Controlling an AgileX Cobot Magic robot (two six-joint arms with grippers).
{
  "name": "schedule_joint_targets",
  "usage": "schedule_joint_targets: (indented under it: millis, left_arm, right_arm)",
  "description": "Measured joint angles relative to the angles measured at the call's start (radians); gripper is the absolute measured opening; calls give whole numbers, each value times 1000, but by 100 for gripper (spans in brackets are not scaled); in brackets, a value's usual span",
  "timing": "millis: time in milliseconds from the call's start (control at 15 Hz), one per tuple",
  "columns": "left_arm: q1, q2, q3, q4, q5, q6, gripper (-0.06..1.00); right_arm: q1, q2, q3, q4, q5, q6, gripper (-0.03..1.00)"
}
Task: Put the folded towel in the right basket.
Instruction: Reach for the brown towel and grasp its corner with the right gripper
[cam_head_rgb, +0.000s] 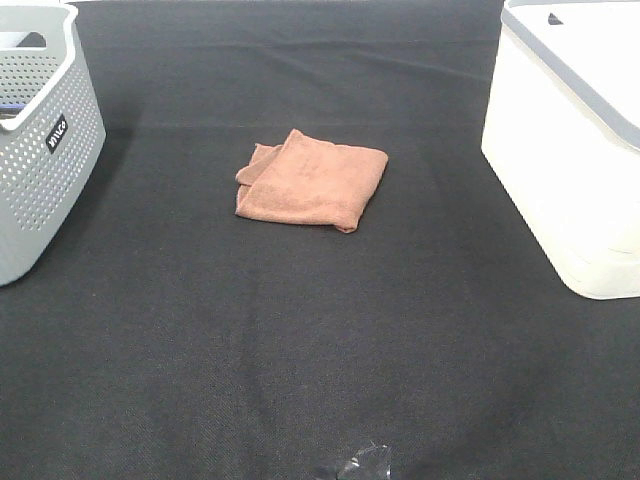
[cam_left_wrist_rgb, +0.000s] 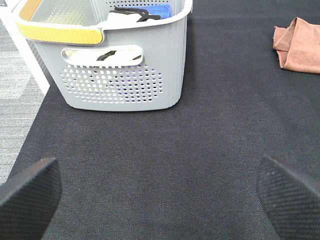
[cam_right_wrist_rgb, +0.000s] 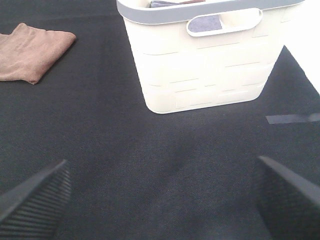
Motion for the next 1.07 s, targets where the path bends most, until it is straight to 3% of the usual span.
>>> schedule_joint_targets:
  millis: [1067]
  left_arm:
    - [0,0,0,0,0,0,99]
  right_arm:
    - [0,0,0,0,0,0,94]
